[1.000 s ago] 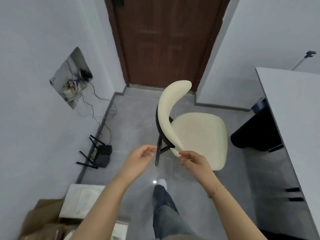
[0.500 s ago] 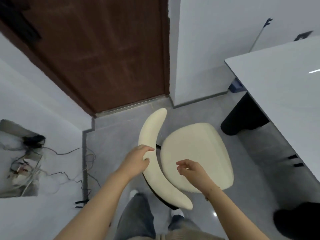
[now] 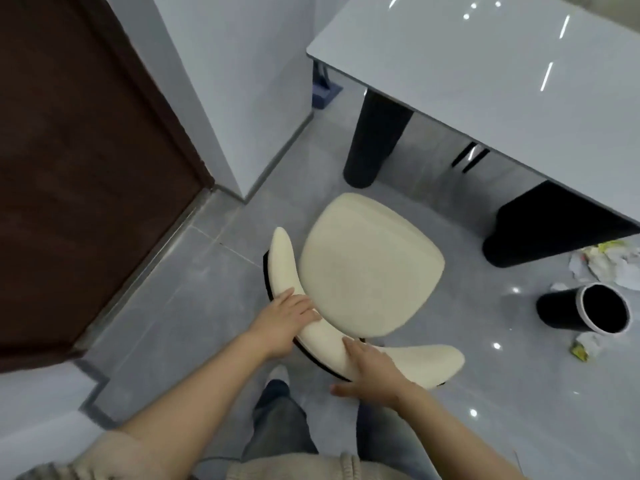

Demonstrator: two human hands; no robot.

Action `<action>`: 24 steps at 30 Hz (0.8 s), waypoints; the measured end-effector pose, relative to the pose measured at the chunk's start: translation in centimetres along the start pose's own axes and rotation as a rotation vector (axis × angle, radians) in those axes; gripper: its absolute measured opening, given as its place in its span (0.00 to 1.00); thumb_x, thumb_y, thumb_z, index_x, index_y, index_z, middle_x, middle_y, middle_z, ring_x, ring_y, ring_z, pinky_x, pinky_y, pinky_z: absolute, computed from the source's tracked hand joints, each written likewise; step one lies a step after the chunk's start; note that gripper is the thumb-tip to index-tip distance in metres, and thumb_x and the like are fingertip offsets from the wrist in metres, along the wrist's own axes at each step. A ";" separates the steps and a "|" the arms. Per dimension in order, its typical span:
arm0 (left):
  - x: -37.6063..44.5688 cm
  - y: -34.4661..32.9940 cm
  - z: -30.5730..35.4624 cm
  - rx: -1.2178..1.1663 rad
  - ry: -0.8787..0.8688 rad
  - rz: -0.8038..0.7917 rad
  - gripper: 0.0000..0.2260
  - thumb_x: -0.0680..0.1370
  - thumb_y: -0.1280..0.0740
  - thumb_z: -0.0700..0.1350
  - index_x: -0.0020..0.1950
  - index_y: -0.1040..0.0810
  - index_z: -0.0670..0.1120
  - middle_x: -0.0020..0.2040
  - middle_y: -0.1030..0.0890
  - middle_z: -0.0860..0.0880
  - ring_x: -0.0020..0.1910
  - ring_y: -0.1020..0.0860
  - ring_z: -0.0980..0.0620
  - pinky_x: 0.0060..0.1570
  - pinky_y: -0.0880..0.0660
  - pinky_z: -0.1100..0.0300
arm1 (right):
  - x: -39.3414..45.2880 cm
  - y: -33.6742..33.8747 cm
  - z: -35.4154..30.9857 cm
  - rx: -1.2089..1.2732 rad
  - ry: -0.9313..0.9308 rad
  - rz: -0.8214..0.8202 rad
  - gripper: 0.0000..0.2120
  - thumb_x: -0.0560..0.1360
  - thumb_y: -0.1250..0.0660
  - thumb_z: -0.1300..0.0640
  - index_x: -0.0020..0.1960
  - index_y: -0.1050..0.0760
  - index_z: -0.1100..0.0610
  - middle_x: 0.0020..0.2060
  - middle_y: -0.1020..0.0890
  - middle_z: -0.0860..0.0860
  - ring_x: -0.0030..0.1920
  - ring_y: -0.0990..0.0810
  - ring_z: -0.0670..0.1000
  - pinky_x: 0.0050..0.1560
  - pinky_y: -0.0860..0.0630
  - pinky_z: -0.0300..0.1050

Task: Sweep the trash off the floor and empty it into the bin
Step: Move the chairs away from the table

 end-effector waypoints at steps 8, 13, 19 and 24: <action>2.3 -0.4 -1.1 0.112 -0.123 0.072 0.25 0.50 0.23 0.40 0.45 0.17 0.55 0.42 0.19 0.57 0.46 0.19 0.54 0.65 0.42 0.58 | 1.4 -0.7 -0.1 -0.025 -0.279 0.521 0.27 0.64 0.31 0.46 0.63 0.29 0.47 0.52 0.21 0.47 0.56 0.24 0.55 0.65 0.37 0.59; 4.7 0.4 -1.0 0.142 -0.191 0.162 0.25 0.49 0.23 0.39 0.43 0.17 0.55 0.41 0.19 0.57 0.43 0.19 0.52 0.61 0.39 0.59 | 1.5 1.2 0.9 -0.050 -0.275 0.734 0.23 0.55 0.28 0.47 0.50 0.20 0.48 0.39 0.18 0.46 0.41 0.19 0.54 0.49 0.25 0.54; 11.3 4.2 -0.4 0.193 -0.221 0.151 0.20 0.65 0.28 0.41 0.55 0.20 0.54 0.52 0.20 0.52 0.55 0.24 0.48 0.62 0.44 0.59 | 4.0 6.2 4.3 -0.054 -0.345 0.754 0.20 0.58 0.30 0.46 0.49 0.21 0.46 0.38 0.17 0.46 0.39 0.20 0.55 0.45 0.29 0.50; 18.1 7.6 1.0 0.260 -0.187 0.091 0.23 0.72 0.33 0.43 0.66 0.28 0.55 0.63 0.26 0.54 0.65 0.33 0.51 0.70 0.47 0.59 | 6.0 12.2 8.0 -0.051 -0.289 0.727 0.22 0.65 0.32 0.44 0.58 0.25 0.46 0.45 0.18 0.47 0.47 0.21 0.55 0.49 0.32 0.48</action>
Point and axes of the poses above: each hand's wrist, its own x-axis towards the middle knuckle, its own y-axis out of the back of the hand, z = x × y, the point moved 10 cm from there along x, towards the middle knuckle
